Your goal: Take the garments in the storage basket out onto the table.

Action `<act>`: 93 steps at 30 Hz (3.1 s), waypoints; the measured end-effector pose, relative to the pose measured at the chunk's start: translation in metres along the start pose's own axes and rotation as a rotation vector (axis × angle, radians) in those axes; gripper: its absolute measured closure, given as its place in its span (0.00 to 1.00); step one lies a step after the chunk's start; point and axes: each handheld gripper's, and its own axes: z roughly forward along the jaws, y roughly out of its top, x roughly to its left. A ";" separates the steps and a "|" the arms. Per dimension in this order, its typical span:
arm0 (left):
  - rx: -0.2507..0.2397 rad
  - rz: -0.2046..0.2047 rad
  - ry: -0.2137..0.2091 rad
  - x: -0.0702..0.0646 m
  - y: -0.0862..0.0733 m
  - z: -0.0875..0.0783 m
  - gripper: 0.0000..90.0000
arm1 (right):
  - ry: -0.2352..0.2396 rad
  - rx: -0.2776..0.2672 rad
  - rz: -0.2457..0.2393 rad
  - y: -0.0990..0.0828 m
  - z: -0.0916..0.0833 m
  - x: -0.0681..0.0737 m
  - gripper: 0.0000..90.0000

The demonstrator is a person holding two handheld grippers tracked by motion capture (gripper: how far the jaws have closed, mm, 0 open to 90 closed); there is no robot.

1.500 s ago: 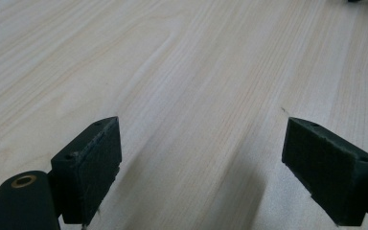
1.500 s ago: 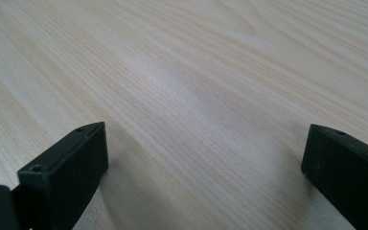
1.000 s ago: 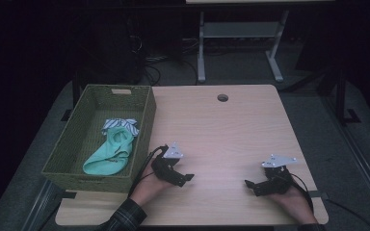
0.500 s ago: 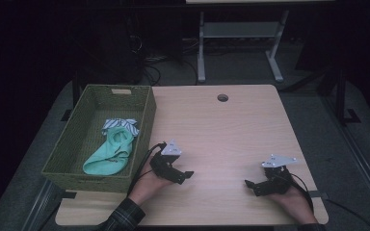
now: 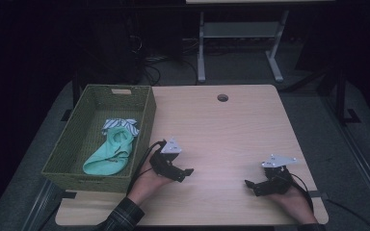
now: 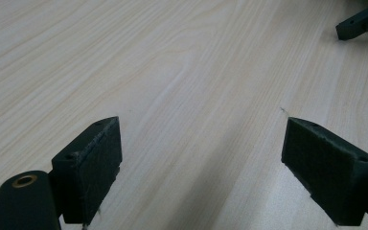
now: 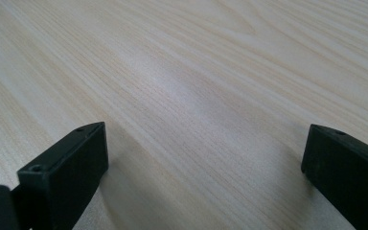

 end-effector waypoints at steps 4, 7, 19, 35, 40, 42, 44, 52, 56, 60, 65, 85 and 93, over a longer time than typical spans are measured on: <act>0.001 -0.011 0.000 -0.001 0.002 -0.002 0.15 | 0.000 0.000 0.000 0.000 0.000 0.000 0.02; 0.005 -0.001 0.005 -0.002 0.004 -0.004 0.15 | 0.000 0.000 0.000 0.000 0.000 0.000 0.02; -0.005 -0.011 0.018 -0.003 0.010 -0.012 0.15 | 0.000 -0.001 0.000 0.000 0.000 0.000 0.02; -0.031 -0.013 0.002 -0.002 0.018 -0.021 0.15 | 0.000 0.000 0.000 0.000 0.000 0.000 0.02; -0.030 -0.007 -0.002 -0.002 0.019 -0.022 0.15 | 0.000 0.000 0.000 0.000 0.000 0.000 0.02; -0.028 -0.002 -0.002 -0.002 0.020 -0.023 0.15 | 0.000 -0.001 0.000 0.000 0.000 0.000 0.02; -0.029 -0.003 -0.009 -0.002 0.021 -0.025 0.15 | 0.000 -0.001 0.000 0.000 0.000 0.000 0.02; -0.045 -0.004 -0.018 -0.004 0.024 -0.030 0.15 | 0.000 -0.001 0.001 0.000 0.000 0.000 0.02; -0.032 0.003 -0.031 -0.004 0.027 -0.031 0.15 | 0.000 -0.001 0.001 0.000 0.000 0.000 0.02; -0.034 0.006 -0.030 -0.004 0.031 -0.034 0.15 | 0.000 -0.001 0.001 0.000 0.000 0.000 0.02; -0.029 0.031 -0.040 -0.003 0.036 -0.038 0.15 | 0.000 -0.001 0.001 0.000 0.000 0.000 0.02; -0.088 0.044 -0.078 0.012 0.043 -0.055 0.15 | 0.000 -0.001 0.001 0.000 0.000 0.000 0.02; -0.091 0.030 -0.070 0.017 0.041 -0.062 0.15 | 0.000 -0.001 0.001 0.000 0.000 0.000 0.02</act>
